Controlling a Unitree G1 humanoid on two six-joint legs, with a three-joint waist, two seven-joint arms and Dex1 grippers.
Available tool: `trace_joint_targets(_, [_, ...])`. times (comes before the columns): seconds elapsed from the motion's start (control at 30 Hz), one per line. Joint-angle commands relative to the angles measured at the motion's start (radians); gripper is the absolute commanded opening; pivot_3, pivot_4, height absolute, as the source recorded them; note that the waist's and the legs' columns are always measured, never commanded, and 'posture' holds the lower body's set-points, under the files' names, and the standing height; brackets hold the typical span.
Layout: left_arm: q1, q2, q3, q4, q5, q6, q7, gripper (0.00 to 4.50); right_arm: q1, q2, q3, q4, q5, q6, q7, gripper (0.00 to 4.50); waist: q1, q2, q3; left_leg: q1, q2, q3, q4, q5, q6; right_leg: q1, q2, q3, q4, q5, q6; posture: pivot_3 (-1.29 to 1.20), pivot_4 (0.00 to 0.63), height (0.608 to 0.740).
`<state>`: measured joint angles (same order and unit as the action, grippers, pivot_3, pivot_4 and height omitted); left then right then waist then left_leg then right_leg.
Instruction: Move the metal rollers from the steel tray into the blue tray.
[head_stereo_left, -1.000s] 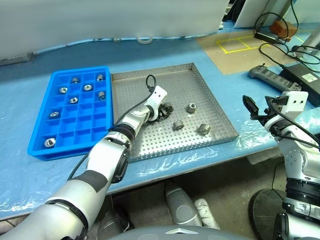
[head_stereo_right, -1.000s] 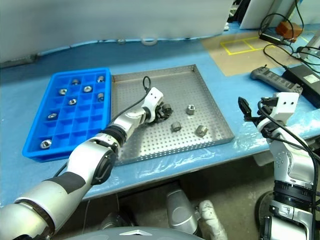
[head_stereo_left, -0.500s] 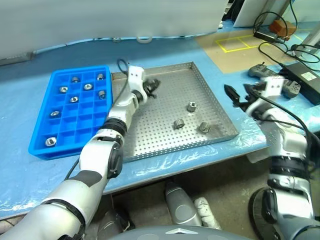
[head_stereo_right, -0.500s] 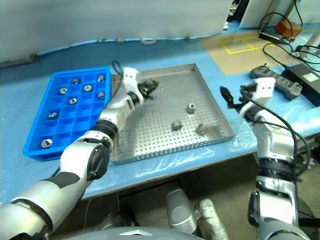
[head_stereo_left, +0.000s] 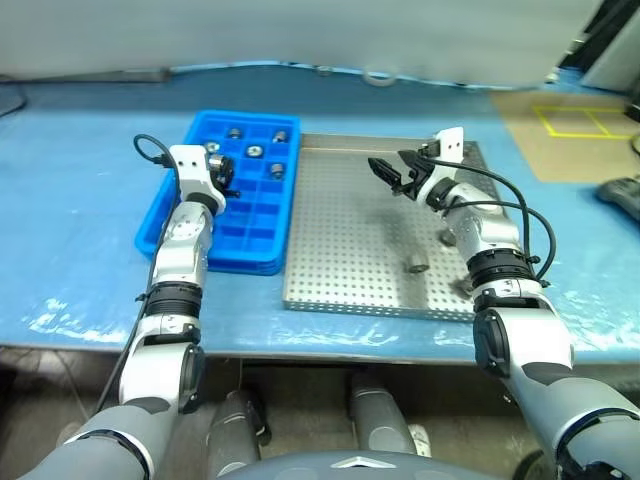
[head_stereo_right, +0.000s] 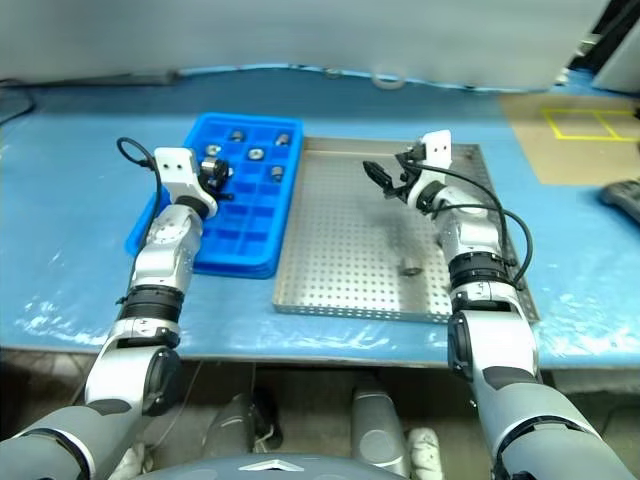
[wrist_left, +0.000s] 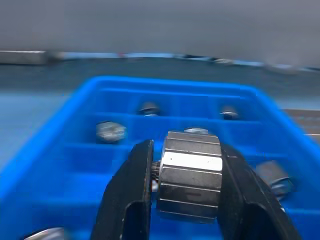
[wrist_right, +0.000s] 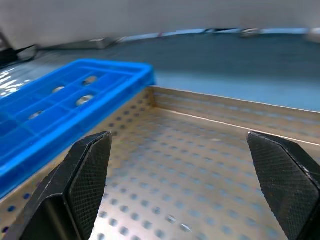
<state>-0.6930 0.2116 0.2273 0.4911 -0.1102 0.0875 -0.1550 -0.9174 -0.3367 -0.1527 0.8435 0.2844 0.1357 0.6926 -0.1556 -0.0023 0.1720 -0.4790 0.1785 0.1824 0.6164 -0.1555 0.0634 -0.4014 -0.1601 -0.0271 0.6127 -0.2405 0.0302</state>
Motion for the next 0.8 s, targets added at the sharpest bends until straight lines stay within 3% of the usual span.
trace_joint_targets(0.03, [0.023,0.013,-0.008,-0.106,-0.006,0.041,0.014,1.3,-0.027,0.001,-0.003,0.018,-0.009,-0.042,0.025,4.5,0.046,0.0,0.0,0.0,0.0,0.0,0.0,0.0,0.0,0.0,0.0,0.0,0.002,-0.001,-0.007,-0.29,0.15,0.74])
trace_joint_targets(0.1, [0.049,0.016,-0.013,-0.146,-0.009,0.072,0.012,1.3,-0.03,0.002,-0.01,0.032,-0.011,-0.052,0.027,4.5,0.085,0.0,0.0,0.001,0.0,0.002,0.0,0.001,0.0,-0.002,0.0,0.002,0.006,-0.004,-0.023,-0.29,0.15,0.74])
trace_joint_targets(0.27, [0.099,0.042,-0.02,-0.211,-0.035,0.129,-0.041,1.3,-0.022,0.008,-0.018,0.039,-0.012,-0.066,0.025,4.5,0.139,0.0,0.0,0.003,-0.001,0.005,0.0,0.003,0.001,-0.002,0.0,0.004,0.006,-0.002,-0.033,-0.3,0.15,0.74])
trace_joint_targets(0.57, [0.112,0.102,-0.057,-0.268,-0.13,0.182,-0.266,1.3,-0.006,0.012,-0.023,0.033,-0.011,-0.069,0.018,4.5,0.141,0.0,0.0,0.007,0.001,0.014,-0.012,0.015,-0.01,-0.005,0.003,0.005,0.007,-0.001,-0.034,-0.31,0.15,0.74])
trace_joint_targets(0.8, [0.039,0.135,-0.088,-0.142,-0.097,0.149,-0.312,1.3,-0.001,0.019,-0.021,0.027,-0.011,-0.07,0.013,4.5,0.141,0.0,0.0,0.007,0.014,0.014,-0.018,0.023,-0.018,-0.012,0.016,0.006,0.01,0.0,-0.035,-0.32,0.15,0.74])
